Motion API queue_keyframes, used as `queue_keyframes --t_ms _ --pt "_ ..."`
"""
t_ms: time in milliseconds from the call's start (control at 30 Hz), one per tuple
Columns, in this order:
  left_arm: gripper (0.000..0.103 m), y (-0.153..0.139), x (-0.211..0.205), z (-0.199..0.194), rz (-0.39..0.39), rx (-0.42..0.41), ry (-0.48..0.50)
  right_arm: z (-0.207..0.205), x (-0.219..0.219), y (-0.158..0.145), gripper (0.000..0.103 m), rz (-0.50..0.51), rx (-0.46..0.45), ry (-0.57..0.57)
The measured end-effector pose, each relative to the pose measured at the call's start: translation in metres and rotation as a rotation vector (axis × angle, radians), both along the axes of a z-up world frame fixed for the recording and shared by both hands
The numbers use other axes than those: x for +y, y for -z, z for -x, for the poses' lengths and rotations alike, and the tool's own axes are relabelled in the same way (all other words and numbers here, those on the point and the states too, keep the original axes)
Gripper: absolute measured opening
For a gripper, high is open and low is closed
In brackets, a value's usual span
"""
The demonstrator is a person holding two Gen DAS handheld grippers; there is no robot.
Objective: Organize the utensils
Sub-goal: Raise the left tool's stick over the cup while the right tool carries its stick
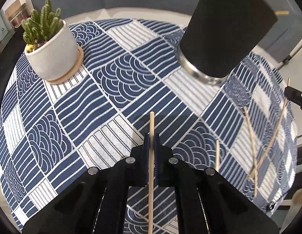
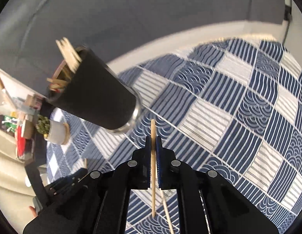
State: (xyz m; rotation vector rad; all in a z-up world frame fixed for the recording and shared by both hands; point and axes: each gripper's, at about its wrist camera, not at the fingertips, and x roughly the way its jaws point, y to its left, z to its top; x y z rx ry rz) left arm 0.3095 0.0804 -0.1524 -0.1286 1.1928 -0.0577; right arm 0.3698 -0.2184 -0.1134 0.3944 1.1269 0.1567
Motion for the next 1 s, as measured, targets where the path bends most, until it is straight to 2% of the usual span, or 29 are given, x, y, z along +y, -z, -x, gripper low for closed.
queue_keyframes --t_ms 133,333,433,633,1000 --pt "0.005 -0.018 0.001 0.002 -0.012 -0.039 0.016 0.005 0.002 -0.029 0.005 -0.03 -0.095 -0.019" --pt "0.005 -0.042 0.002 0.0 0.012 -0.093 0.011 0.009 0.011 -0.068 0.005 -0.005 -0.221 -0.071" --pt "0.005 -0.052 -0.001 0.001 -0.014 -0.116 0.008 0.011 0.014 -0.081 0.005 0.024 -0.257 -0.085" --pt "0.005 -0.077 0.002 -0.002 0.007 -0.16 0.002 0.011 0.016 -0.106 0.005 0.028 -0.314 -0.112" --pt "0.005 -0.161 -0.006 -0.03 0.052 -0.325 0.05 0.019 0.022 -0.186 0.005 0.101 -0.465 -0.121"
